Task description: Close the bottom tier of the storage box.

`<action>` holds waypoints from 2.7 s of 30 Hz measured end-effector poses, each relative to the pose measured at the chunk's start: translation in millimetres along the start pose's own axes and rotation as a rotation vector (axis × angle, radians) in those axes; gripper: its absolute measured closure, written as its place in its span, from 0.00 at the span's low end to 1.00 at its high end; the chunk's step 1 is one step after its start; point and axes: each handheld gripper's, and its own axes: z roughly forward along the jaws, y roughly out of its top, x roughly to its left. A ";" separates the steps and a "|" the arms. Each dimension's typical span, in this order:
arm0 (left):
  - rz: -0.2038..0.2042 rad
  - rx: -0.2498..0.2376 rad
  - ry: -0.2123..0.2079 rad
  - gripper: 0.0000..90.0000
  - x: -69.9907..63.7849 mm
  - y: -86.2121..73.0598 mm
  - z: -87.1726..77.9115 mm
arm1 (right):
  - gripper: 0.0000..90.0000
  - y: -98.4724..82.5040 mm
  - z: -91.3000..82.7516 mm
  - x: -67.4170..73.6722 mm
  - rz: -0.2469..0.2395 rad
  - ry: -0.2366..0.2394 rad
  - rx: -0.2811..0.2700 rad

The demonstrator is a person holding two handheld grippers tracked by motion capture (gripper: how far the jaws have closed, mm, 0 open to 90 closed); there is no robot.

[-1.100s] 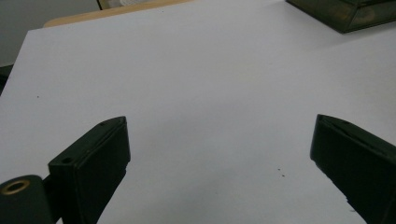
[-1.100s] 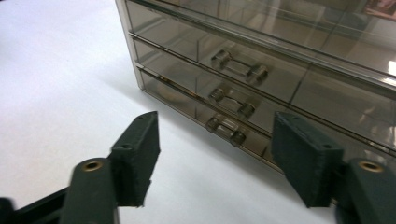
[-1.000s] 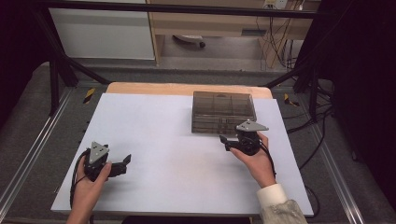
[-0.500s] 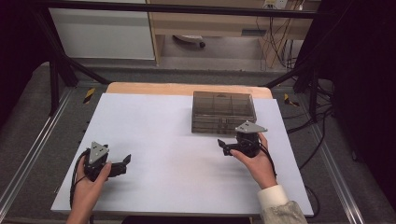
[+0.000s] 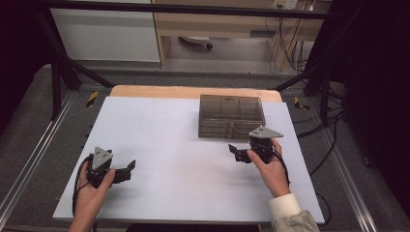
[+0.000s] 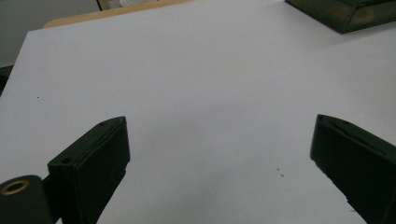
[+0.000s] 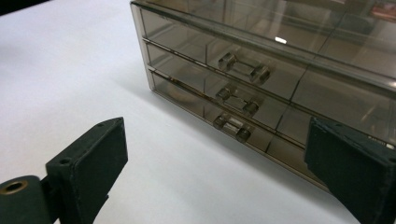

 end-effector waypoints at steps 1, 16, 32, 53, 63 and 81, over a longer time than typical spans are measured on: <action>0.000 -0.001 0.000 0.05 -0.1 0.0 0.0 | 0.07 0.3 -2.3 -1.5 0.000 0.004 -0.008; -0.002 -0.002 0.008 0.05 1.0 0.6 -1.0 | 0.05 -5.0 -25.1 -16.5 0.023 0.030 -0.036; -0.028 -0.017 -0.005 0.05 4.3 5.2 2.5 | 0.05 -10.1 -38.3 -19.5 0.024 0.031 -0.073; -0.026 -0.037 -0.024 0.04 9.5 2.6 -7.5 | 0.02 -44.6 -91.0 -31.8 0.080 -0.022 -0.108; -0.029 -0.031 -0.021 0.04 11.8 -2.8 -14.3 | 0.02 -61.5 -109.4 -35.8 0.101 -0.064 -0.107; -0.036 -0.044 -0.023 0.04 12.7 -2.9 -17.1 | 0.04 -86.4 -109.3 -30.2 0.045 -0.089 -0.073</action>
